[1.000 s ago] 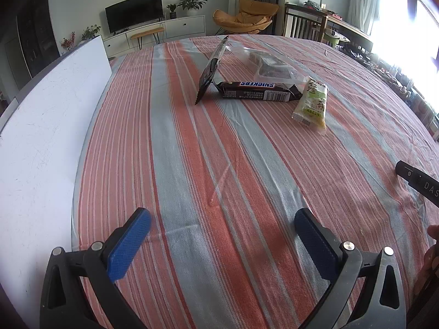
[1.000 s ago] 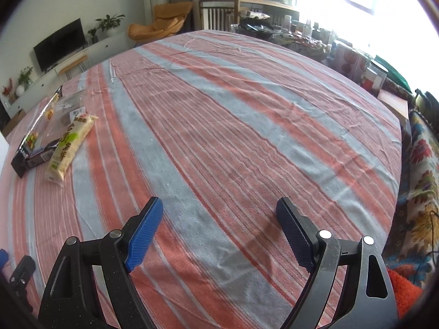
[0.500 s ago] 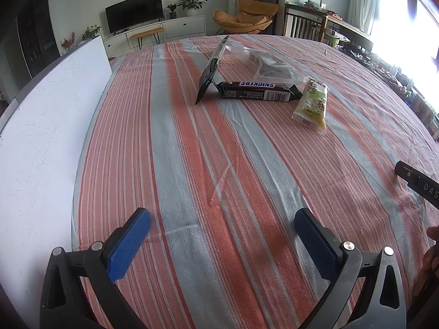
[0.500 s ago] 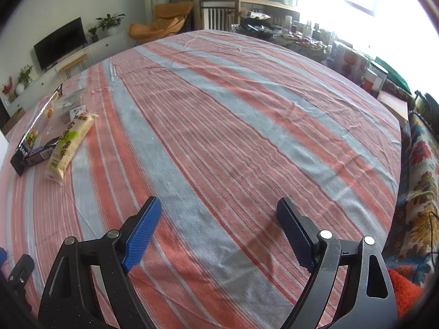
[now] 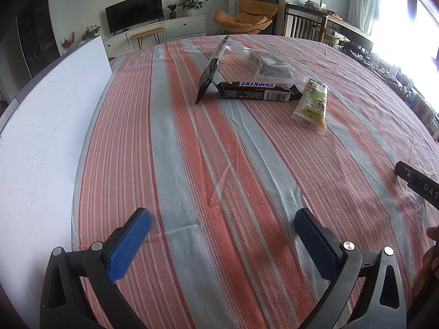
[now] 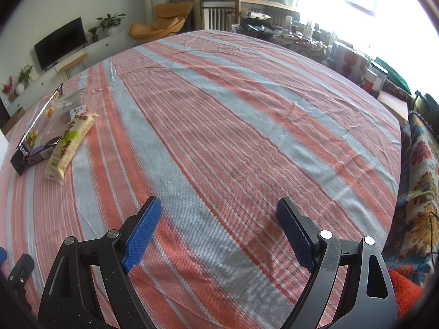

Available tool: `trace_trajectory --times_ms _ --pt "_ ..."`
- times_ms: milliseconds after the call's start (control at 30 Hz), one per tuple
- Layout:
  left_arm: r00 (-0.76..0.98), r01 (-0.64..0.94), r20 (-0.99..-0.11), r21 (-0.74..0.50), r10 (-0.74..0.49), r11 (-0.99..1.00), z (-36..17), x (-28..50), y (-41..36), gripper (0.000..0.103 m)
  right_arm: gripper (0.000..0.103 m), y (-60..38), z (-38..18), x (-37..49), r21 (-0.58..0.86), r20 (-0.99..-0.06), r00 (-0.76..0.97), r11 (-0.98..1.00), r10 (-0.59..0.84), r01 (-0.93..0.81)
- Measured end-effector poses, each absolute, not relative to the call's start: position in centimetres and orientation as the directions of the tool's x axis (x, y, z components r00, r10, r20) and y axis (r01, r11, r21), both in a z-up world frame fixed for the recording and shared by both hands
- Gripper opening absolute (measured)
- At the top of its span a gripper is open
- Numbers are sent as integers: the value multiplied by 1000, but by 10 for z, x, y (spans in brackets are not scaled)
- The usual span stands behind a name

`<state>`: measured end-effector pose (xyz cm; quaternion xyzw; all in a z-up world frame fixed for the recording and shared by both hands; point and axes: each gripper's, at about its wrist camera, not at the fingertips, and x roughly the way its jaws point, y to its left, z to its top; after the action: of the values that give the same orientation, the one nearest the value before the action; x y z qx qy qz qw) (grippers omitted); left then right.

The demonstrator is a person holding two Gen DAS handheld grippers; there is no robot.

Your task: Organize snacks

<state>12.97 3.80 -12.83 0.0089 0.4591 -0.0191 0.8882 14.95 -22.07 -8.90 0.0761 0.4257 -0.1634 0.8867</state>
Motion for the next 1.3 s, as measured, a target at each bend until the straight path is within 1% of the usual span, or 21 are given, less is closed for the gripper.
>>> trace_trajectory --times_ms 800,867,933,1000,1067,1133,1200,1300 --pt "578 44 -816 -4 -29 999 -128 129 38 103 89 -220 -90 149 -5 -779 585 935 -226 354" --pt "560 56 -828 0 -31 998 -127 130 38 103 89 -220 -90 149 -5 -779 585 935 -226 354" --pt "507 61 -861 -7 -37 998 -125 131 40 103 89 -221 -90 149 -4 -779 585 935 -225 354" --pt "489 57 -869 -51 -73 997 -116 132 44 103 89 -220 -90 149 -4 -779 585 935 -225 354" --pt "503 49 -856 -110 -120 993 -97 138 51 103 89 -220 -90 149 -4 -779 585 935 -225 354" --pt "532 23 -837 -143 -133 989 -74 152 60 103 89 -220 -90 149 -4 -779 585 935 -225 354" --pt "558 -12 -818 -175 -139 984 -53 173 70 103 89 -220 -90 149 -4 -779 585 935 -225 354" --pt "555 -30 -816 -217 -164 976 -37 216 80 103 90 -220 -90 149 -5 -779 585 935 -226 354"
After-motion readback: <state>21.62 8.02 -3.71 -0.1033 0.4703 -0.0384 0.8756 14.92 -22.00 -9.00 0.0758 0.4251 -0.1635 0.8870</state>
